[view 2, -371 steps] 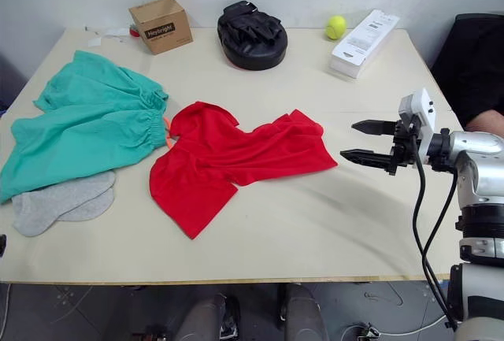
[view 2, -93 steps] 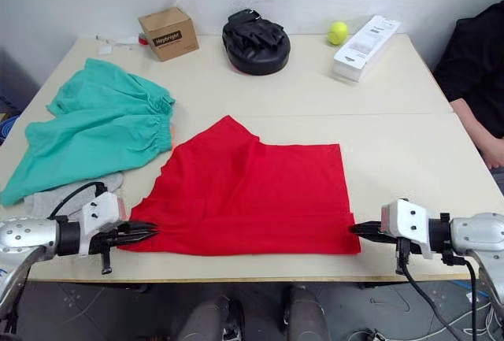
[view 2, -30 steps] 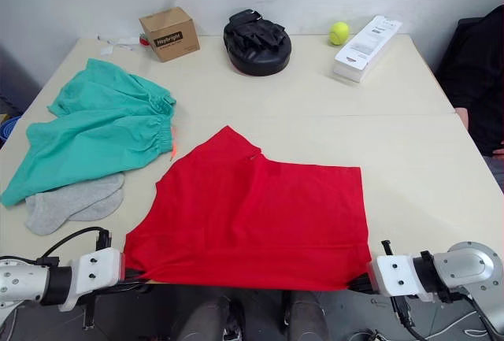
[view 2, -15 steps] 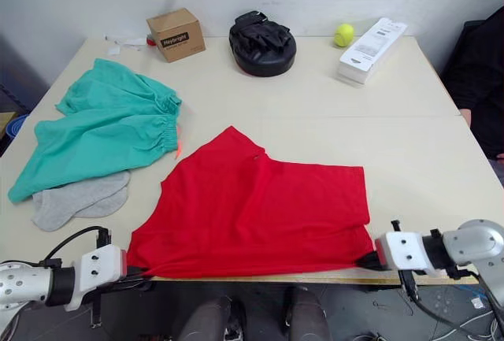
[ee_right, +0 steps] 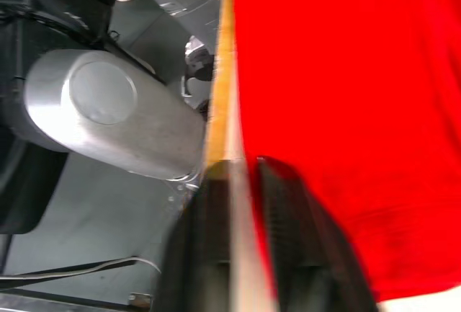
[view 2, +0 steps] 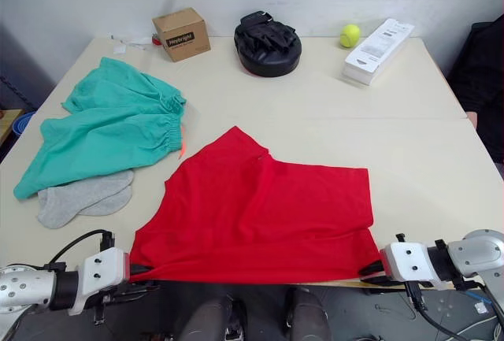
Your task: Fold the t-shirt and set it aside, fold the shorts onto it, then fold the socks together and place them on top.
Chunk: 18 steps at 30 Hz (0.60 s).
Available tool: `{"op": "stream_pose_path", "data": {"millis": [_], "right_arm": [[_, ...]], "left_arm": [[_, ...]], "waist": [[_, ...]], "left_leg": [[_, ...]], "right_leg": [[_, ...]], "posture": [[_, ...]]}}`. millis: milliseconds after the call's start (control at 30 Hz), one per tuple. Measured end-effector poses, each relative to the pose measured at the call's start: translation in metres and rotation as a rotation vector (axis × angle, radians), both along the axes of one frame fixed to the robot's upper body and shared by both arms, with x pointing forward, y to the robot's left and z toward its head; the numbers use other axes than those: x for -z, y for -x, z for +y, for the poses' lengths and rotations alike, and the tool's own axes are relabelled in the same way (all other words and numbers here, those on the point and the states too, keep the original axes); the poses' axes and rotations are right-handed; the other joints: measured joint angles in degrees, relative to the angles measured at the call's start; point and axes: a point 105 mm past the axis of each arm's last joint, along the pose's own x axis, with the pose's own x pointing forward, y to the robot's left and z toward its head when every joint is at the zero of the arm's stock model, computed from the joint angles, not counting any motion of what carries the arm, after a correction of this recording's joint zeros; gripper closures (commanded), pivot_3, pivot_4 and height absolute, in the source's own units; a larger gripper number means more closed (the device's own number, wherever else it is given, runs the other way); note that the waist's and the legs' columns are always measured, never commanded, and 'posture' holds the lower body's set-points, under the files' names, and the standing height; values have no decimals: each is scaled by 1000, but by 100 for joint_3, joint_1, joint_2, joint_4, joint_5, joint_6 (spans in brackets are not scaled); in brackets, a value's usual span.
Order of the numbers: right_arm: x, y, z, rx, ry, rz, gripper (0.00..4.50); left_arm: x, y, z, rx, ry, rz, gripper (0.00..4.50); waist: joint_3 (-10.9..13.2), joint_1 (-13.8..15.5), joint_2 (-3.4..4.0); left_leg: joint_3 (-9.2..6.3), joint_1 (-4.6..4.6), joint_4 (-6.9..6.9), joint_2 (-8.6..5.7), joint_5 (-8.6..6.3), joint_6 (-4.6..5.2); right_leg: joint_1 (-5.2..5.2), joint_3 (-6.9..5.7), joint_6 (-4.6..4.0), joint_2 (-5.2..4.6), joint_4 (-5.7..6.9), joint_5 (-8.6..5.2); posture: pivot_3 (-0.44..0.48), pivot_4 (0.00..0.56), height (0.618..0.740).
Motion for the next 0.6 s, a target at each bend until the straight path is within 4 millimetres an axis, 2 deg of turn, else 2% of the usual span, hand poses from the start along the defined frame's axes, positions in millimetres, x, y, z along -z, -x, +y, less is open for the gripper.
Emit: {"op": "stream_pose_path", "data": {"millis": [133, 200, 267, 367, 500, 567, 600], "right_arm": [[-10, -3, 3, 53, -51, 29, 1426], [-30, -12, 8, 120, -130, 63, 686], [-53, -22, 10, 169, -191, 76, 33], [-80, -39, 16, 230, -296, 107, 33], [-98, -61, 16, 322, -374, 111, 33], [-106, -80, 15, 389, -428, 90, 33], [-107, -93, 15, 432, -453, 78, 33]], "left_arm": [[-6, 3, 4, -52, 81, 91, 631], [-19, 5, 12, -91, 135, 177, 0], [-35, -1, 16, -109, 187, 201, 0], [-62, -21, 23, -156, 287, 216, 0], [-85, -43, 26, -190, 382, 208, 0], [-96, -66, 25, -210, 420, 174, 0], [-102, -84, 24, -236, 432, 146, 0]], "waist": [[11, -19, -17], [30, -39, -40], [33, -53, -42], [40, -53, -50], [45, -39, -40], [45, -29, -41], [46, -21, -42]], "left_leg": [[-2, -7, 0, 2, 10, -10], [-7, -17, 1, 5, 21, -5], [-14, -18, 1, 5, 26, 3], [-32, -27, 0, 6, 27, -2], [-37, -41, -1, 5, 27, -37], [-38, -45, 3, 3, 31, -43], [-38, -48, 8, 2, 32, -44]], "right_leg": [[-9, -1, -3, 1, 3, -2], [-22, -3, -8, 2, 12, -4], [-23, -6, -10, 2, 12, -5], [-26, -20, -16, 1, 12, -8], [-35, -27, -14, 0, 11, -7], [-35, -31, -11, 0, 13, -5], [-34, -33, -7, 0, 14, -2]], "posture": [[0, 150, 740], [0, 150, 740], [0, 150, 740], [0, 150, 740], [0, 150, 740], [0, 150, 740], [0, 150, 740]]}}
